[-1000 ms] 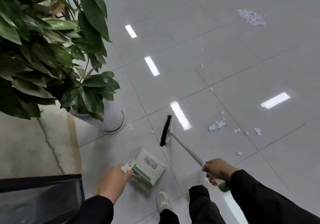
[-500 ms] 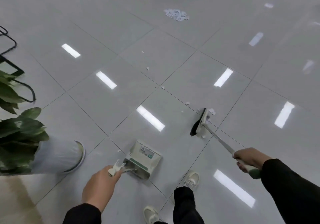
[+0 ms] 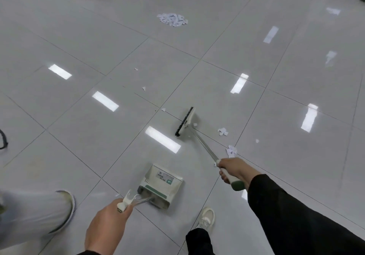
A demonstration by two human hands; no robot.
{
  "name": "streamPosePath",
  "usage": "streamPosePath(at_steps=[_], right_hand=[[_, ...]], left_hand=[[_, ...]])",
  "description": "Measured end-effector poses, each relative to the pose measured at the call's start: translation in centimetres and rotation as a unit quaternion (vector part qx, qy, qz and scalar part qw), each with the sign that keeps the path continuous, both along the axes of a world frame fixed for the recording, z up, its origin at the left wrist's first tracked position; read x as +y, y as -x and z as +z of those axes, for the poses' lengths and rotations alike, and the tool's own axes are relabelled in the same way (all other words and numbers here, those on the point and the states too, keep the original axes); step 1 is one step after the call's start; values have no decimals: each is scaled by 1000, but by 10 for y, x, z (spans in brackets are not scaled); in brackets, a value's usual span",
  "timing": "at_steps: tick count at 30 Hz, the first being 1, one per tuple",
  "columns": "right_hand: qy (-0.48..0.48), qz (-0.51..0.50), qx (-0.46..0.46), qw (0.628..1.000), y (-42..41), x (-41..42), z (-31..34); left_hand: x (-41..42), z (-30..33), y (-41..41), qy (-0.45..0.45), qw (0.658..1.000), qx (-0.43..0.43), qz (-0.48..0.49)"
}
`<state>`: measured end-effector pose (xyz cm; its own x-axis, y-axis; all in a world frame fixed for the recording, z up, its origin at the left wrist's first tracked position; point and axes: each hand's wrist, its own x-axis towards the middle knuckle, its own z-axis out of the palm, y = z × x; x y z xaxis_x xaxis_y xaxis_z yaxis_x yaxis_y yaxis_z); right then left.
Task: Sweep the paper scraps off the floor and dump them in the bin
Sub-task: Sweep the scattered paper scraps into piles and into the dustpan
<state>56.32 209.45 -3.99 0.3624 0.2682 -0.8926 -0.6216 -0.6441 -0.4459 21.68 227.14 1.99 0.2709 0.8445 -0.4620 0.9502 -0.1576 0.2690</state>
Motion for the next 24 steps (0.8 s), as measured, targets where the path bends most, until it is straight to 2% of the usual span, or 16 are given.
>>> streamPosePath(at_steps=[5, 8, 11, 17, 19, 24], right_hand=[[5, -20, 53, 998, -32, 15, -24], [24, -30, 59, 998, -57, -25, -30], [54, -32, 55, 997, -81, -87, -20], [123, -57, 17, 991, -109, -227, 6], [109, -62, -10, 992, -103, -270, 28], [55, -47, -26, 997, -67, -307, 57]], left_hand=[[2, -7, -45, 4, 1000, 0, -5], [-7, -15, -67, 15, 1000, 10, -18], [-24, -17, -86, 27, 1000, 4, -3], [-58, -15, -121, 38, 999, 0, -35], [-84, -7, -127, 34, 998, -2, -54], [-126, -1, -103, 28, 999, -18, -40]])
